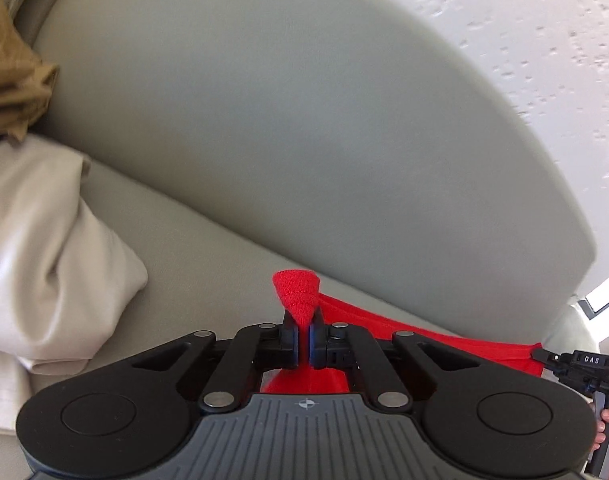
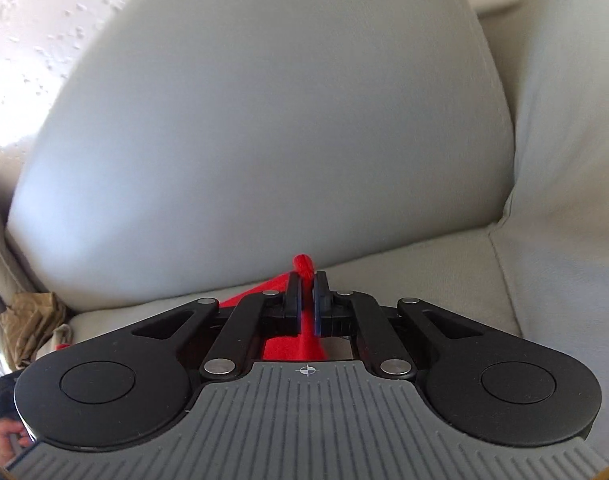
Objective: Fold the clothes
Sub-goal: 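Lift the held hem with both grippers, fold it over the collar, release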
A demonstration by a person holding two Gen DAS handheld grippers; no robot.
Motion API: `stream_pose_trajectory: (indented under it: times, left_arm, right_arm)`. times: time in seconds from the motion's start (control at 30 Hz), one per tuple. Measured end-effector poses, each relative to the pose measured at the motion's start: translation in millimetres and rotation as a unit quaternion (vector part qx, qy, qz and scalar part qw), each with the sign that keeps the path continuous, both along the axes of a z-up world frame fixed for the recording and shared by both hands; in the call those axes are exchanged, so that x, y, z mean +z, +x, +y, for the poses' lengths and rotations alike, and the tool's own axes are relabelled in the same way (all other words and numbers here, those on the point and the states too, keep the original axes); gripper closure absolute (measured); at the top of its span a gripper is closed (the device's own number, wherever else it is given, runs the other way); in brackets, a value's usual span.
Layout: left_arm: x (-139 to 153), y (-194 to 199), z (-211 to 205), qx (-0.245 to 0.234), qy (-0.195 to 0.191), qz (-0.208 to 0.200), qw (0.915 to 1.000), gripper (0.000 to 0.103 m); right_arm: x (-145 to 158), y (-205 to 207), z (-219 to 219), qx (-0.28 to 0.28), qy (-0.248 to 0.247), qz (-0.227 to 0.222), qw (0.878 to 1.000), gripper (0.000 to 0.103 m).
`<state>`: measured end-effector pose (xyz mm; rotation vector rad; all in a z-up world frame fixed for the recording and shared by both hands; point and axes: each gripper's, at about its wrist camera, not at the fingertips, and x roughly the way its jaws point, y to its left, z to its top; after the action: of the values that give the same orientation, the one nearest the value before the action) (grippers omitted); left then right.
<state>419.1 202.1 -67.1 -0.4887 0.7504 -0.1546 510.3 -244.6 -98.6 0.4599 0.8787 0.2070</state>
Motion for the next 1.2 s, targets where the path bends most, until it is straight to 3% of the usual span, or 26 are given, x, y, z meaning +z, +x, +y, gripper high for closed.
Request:
stream_pose_trajectory:
  times: [0.07,0.2,0.33,0.5,0.67,0.77,0.87,1.03,1.2]
  left_arm:
    - [22,-22,0,-0.001,-0.002,-0.016,0.9999,0.101]
    - [55,-75,2,-0.004,-0.02,-0.022,0.9995,0.101]
    - [74,-140,-10,-0.026,-0.022,-0.014,0.9993,0.101]
    - [65,-225,-23,-0.01,0.018,0.014,0.9997,0.101]
    - [26,-294,-32,0.033,0.042,0.059,0.9968,0.101]
    - [12,-317,-37,0.045,0.064,0.076,0.994,0.101]
    - [16,-335,-36,0.048,0.068,0.064,0.9945,0.101]
    - [29,-363,-35,0.053,0.063,0.042,0.9957,0.1]
    - [11,-368,-45,0.039,0.092,0.09,0.991,0.1]
  right_arm:
    - [27,-18,1,-0.008,-0.003,-0.003,1.0,0.098]
    - [72,-70,-13,-0.026,0.042,0.018,0.999,0.098]
    - [101,-147,-48,-0.035,0.079,0.05,0.995,0.098]
    - [73,-239,-66,-0.047,0.088,0.075,0.992,0.098]
    - [44,-330,-83,-0.059,0.097,0.099,0.989,0.098]
    - [26,-357,-87,-0.082,0.095,0.094,0.988,0.098]
    - [8,-382,-90,-0.106,0.093,0.088,0.986,0.098]
    - [27,-410,-92,-0.116,0.081,0.062,0.988,0.098]
    - [18,-417,-92,-0.121,0.065,0.102,0.985,0.098]
